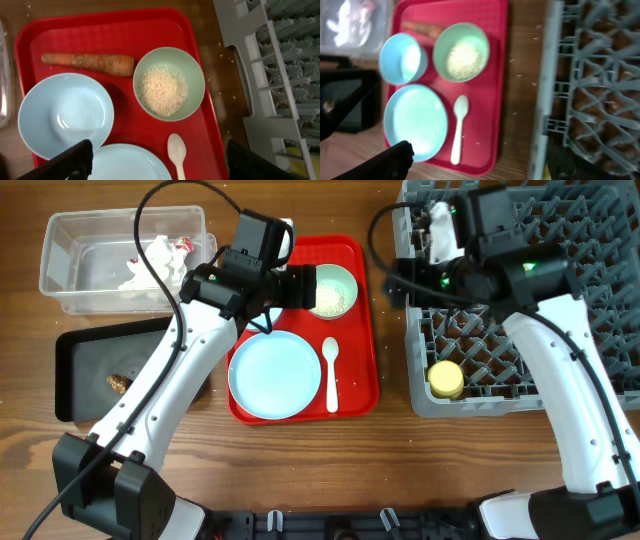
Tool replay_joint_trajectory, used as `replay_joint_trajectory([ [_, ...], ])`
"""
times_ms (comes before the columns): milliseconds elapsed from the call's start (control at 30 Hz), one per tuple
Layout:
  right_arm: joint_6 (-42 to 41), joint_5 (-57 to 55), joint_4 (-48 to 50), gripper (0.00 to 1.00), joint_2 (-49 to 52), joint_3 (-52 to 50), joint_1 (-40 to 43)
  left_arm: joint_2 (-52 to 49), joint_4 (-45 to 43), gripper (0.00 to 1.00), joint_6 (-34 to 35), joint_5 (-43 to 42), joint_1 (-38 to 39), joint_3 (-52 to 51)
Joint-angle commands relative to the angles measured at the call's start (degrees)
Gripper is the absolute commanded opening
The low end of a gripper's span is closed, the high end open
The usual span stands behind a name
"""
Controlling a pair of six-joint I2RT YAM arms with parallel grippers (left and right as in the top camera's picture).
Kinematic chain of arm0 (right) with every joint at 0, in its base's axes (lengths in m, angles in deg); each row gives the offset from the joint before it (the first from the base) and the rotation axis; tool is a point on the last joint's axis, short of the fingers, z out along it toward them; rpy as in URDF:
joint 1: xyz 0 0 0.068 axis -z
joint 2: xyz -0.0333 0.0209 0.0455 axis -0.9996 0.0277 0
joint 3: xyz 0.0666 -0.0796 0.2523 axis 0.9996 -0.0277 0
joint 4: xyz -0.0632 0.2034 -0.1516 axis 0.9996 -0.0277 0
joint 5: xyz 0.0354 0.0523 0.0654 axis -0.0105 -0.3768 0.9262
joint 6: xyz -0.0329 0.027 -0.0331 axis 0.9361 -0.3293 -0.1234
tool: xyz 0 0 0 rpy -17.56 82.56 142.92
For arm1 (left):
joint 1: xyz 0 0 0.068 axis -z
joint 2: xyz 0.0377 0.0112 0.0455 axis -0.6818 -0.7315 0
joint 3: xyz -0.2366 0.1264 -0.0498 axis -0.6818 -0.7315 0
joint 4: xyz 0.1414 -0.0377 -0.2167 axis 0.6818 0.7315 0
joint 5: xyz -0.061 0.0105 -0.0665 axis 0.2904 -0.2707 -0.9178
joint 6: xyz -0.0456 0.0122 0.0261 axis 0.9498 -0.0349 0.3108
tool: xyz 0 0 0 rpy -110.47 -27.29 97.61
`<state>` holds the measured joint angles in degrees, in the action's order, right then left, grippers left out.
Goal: Sort waste into correct bins and load items into the dishwasher rack
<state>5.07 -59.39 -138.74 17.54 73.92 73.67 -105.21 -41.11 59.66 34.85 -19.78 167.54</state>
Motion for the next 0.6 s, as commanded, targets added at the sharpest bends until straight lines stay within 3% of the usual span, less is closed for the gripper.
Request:
replay_joint_trajectory([
  [0, -1.29, -2.51, 0.33, 0.89, -2.8, 1.14, 4.24, -4.33, -2.51, 0.82, -1.57, -2.01, 0.52, 1.03],
  [267, -1.51, 0.44, 3.26, 0.88, -2.78, 1.14, 5.18, -8.61, -4.26, 0.8, 3.61, -3.45, 0.96, 1.03],
  [567, -3.02, 0.31, 2.43, 0.88, -2.78, 1.14, 5.18, -17.57, -6.91, 0.68, 0.7, -4.7, 3.82, 1.01],
])
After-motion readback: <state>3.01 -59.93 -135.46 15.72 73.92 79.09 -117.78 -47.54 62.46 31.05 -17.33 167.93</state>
